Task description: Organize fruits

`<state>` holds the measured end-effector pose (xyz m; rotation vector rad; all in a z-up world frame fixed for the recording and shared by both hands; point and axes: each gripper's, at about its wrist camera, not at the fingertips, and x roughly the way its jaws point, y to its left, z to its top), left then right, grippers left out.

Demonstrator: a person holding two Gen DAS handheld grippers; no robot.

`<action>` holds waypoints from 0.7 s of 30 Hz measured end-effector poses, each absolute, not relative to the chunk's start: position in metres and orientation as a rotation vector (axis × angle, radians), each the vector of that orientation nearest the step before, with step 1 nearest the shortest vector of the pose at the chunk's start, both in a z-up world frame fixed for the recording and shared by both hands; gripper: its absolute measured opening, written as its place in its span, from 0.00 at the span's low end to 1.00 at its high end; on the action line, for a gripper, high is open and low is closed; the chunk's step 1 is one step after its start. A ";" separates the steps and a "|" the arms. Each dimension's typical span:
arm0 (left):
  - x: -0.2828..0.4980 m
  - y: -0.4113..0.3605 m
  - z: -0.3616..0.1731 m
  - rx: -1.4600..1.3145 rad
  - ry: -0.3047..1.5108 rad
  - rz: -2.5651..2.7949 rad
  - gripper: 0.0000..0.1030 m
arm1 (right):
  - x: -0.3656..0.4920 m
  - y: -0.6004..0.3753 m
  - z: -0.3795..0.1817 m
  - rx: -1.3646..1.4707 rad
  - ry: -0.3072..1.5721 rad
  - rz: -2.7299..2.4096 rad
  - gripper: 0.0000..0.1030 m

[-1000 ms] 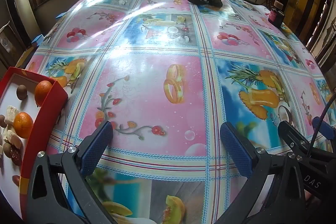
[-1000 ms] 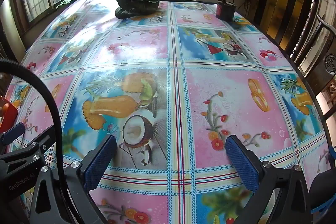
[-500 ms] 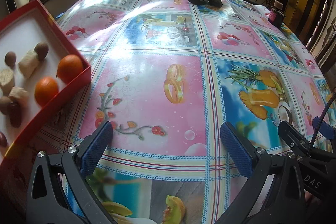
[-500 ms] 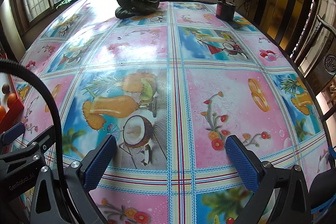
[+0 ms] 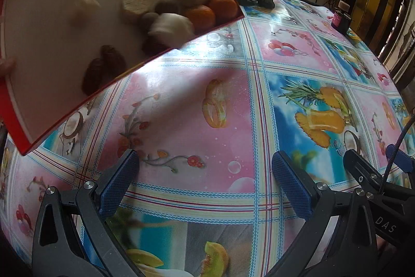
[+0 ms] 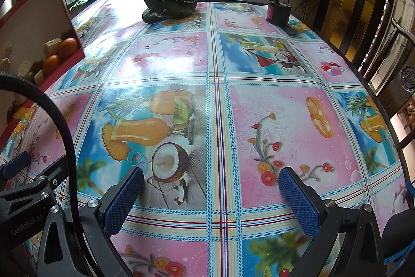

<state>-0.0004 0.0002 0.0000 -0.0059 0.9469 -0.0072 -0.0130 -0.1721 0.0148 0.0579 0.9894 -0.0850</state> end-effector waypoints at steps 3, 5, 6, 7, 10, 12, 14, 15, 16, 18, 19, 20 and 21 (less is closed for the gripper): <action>0.000 0.000 0.000 -0.006 0.947 -0.007 1.00 | -0.013 -0.172 0.015 0.058 0.989 -0.085 1.00; 0.000 0.000 0.000 -0.006 0.947 -0.007 1.00 | -0.013 -0.172 0.015 0.058 0.989 -0.085 1.00; 0.000 0.000 0.000 -0.006 0.947 -0.007 1.00 | -0.013 -0.172 0.014 0.058 0.989 -0.085 1.00; 0.000 0.000 0.000 -0.006 0.947 -0.007 1.00 | -0.013 -0.172 0.014 0.058 0.989 -0.085 1.00; 0.001 0.002 0.000 -0.006 0.947 -0.007 1.00 | -0.013 -0.172 0.014 0.058 0.989 -0.087 1.00; 0.002 0.003 0.000 -0.006 0.947 -0.007 1.00 | -0.012 -0.172 0.014 0.059 0.989 -0.088 1.00; 0.002 0.002 0.000 -0.006 0.947 -0.007 1.00 | -0.011 -0.173 0.013 0.059 0.989 -0.089 1.00; 0.002 0.002 0.000 -0.006 0.947 -0.007 1.00 | -0.011 -0.173 0.013 0.059 0.989 -0.089 1.00; 0.002 0.002 -0.001 -0.006 0.947 -0.007 1.00 | -0.011 -0.173 0.013 0.059 0.989 -0.089 1.00; 0.002 0.002 -0.001 -0.006 0.947 -0.007 1.00 | -0.011 -0.173 0.013 0.059 0.989 -0.089 1.00; 0.002 0.002 -0.001 -0.006 0.947 -0.007 1.00 | -0.011 -0.173 0.013 0.059 0.989 -0.089 1.00; 0.002 0.002 -0.001 -0.006 0.947 -0.007 1.00 | -0.011 -0.173 0.013 0.059 0.989 -0.089 1.00; 0.002 0.002 -0.001 -0.006 0.947 -0.007 1.00 | -0.011 -0.173 0.013 0.059 0.989 -0.089 1.00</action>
